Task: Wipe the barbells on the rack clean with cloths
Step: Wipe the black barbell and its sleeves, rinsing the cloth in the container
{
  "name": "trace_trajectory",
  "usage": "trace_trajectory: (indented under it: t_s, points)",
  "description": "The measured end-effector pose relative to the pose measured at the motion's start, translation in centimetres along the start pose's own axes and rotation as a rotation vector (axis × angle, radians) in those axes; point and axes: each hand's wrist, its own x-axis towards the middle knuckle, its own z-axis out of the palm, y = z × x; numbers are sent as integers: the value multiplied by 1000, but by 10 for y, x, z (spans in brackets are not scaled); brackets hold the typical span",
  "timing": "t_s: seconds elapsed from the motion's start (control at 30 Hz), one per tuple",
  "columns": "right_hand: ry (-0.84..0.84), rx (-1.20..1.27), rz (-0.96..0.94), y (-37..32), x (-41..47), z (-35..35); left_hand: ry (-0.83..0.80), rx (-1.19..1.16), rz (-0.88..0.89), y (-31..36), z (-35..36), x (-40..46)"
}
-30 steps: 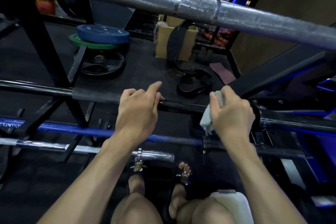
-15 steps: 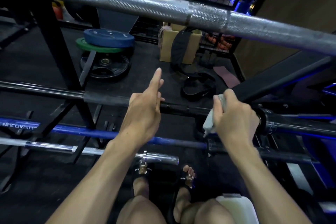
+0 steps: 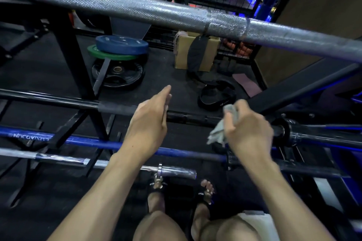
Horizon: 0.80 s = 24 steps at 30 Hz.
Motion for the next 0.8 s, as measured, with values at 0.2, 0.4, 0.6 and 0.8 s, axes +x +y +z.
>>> trace_trajectory:
  t_s: [0.2, 0.4, 0.6, 0.8]
  points:
    - [22, -32, 111, -5, 0, 2, -43, -141, -79, 7, -5, 7]
    - [-162, 60, -233, -119, -12, 34, 75, -316, -122, 10, -11, 5]
    - [-71, -16, -45, -25, 7, 7, 62, -212, -94, 3, -8, 5]
    - [-10, -91, 160, 35, 7, -15, 11, -153, -63, 7, 2, 0]
